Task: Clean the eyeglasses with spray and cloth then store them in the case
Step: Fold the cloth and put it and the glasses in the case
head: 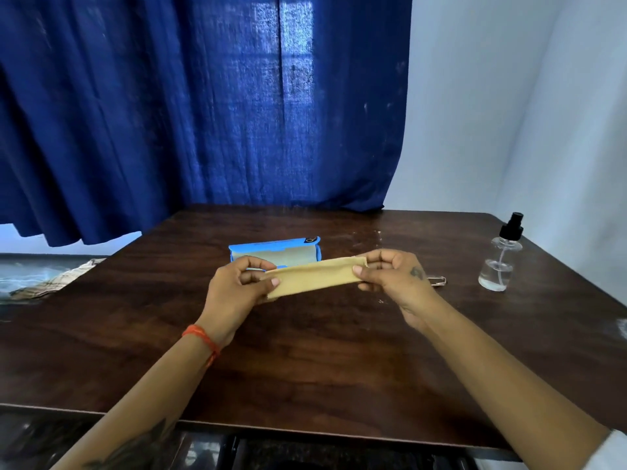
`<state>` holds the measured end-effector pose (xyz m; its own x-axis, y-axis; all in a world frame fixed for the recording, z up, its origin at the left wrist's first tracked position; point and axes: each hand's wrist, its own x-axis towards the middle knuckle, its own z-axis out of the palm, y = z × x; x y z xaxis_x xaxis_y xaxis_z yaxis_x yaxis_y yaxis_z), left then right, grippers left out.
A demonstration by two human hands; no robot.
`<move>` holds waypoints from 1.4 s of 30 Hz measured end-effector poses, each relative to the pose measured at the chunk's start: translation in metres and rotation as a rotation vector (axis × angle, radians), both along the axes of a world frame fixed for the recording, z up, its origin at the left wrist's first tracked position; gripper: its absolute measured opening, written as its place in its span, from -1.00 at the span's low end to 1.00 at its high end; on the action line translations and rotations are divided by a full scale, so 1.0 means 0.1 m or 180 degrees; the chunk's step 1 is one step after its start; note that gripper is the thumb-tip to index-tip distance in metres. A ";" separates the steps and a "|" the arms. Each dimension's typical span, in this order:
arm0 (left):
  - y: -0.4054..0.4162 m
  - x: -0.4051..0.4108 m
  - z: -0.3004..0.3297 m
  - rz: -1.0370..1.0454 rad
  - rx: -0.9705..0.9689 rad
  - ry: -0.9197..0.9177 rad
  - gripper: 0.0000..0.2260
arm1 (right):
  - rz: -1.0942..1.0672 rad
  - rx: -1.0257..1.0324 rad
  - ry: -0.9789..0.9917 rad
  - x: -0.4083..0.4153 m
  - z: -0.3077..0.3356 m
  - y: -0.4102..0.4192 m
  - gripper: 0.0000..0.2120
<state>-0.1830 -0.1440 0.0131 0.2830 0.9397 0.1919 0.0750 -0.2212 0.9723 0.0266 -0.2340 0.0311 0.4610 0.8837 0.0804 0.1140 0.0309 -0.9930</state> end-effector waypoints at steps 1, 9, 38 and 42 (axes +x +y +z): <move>0.08 -0.03 0.00 0.0167 0.0131 0.0109 -0.85 | -0.0104 0.0007 -0.0126 -0.05 -0.02 0.12 -0.84; 0.60 -0.12 -0.04 0.0830 0.0932 0.0756 -0.89 | -0.0710 0.0088 -0.1152 -0.26 -0.18 0.90 -0.85; 1.03 -0.15 -0.28 0.0982 0.1406 0.1248 -0.69 | -0.1182 0.0459 -0.3063 -0.40 -0.50 1.15 -0.87; 1.01 -0.13 -0.29 0.0686 0.1477 0.1224 -0.66 | -0.0674 0.0912 -0.3594 -0.56 -0.55 1.12 -0.82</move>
<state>-0.1955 -0.0427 -0.0155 0.2265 0.8268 0.5149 0.4892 -0.5537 0.6739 -0.0298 -0.1215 -0.0241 0.1368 0.6818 0.7187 0.9516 0.1111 -0.2866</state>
